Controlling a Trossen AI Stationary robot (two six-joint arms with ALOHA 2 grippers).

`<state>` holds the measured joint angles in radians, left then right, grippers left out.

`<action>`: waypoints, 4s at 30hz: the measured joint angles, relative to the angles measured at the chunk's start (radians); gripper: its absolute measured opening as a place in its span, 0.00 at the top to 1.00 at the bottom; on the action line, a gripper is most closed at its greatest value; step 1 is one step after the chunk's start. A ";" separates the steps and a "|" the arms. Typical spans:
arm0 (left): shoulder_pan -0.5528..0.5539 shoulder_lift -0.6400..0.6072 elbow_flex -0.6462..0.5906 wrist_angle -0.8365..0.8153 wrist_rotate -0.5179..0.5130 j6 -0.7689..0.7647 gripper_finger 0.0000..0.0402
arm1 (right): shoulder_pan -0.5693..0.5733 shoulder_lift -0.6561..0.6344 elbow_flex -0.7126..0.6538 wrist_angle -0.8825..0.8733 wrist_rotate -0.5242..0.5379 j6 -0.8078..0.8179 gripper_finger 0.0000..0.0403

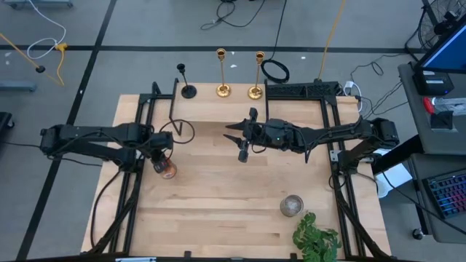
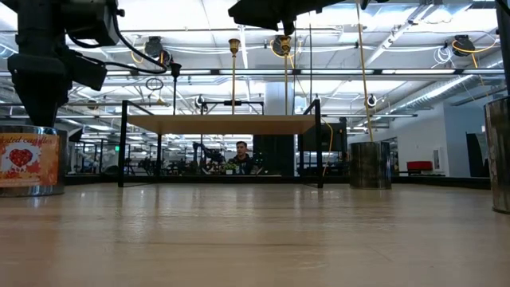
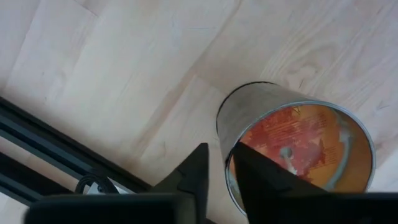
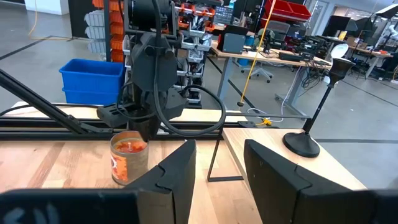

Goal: Pick & Place candle stick holders
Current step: Put the left silver scented candle on the shelf, then put the top silver scented candle on the shelf

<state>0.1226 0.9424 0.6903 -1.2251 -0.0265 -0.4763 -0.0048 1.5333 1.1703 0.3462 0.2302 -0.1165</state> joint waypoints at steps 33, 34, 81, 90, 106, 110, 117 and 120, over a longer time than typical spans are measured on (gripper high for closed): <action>-0.001 0.013 0.285 0.089 -0.133 -0.062 0.99 | -0.005 -0.001 0.000 -0.012 0.000 -0.004 0.67; -0.001 0.026 0.333 0.081 -0.153 -0.049 0.99 | -0.005 -0.001 0.000 -0.013 0.000 -0.004 0.67; 0.627 0.578 0.929 -0.132 -0.152 0.336 0.97 | -0.005 -0.001 0.000 -0.023 0.000 0.000 0.67; 0.645 0.597 0.929 -0.098 -0.114 0.336 0.98 | -0.005 -0.001 0.000 -0.023 0.000 0.000 0.67; 0.650 0.586 0.929 -0.064 -0.104 0.393 0.72 | -0.005 0.000 0.000 -0.023 0.000 -0.001 0.67; 0.638 0.550 0.929 -0.071 -0.105 0.414 0.72 | 0.004 0.000 0.000 -0.023 0.000 -0.001 0.67; 0.629 0.423 0.929 -0.056 -0.104 0.418 0.72 | 0.026 0.000 0.000 -0.027 0.000 -0.001 0.67; 0.613 0.356 0.929 -0.064 -0.063 0.412 0.72 | 0.040 -0.001 0.000 -0.055 0.001 -0.001 0.67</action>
<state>0.7361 1.2989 1.6196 -1.2894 -0.0891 -0.0642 0.0350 1.5323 1.1702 0.2908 0.2309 -0.1176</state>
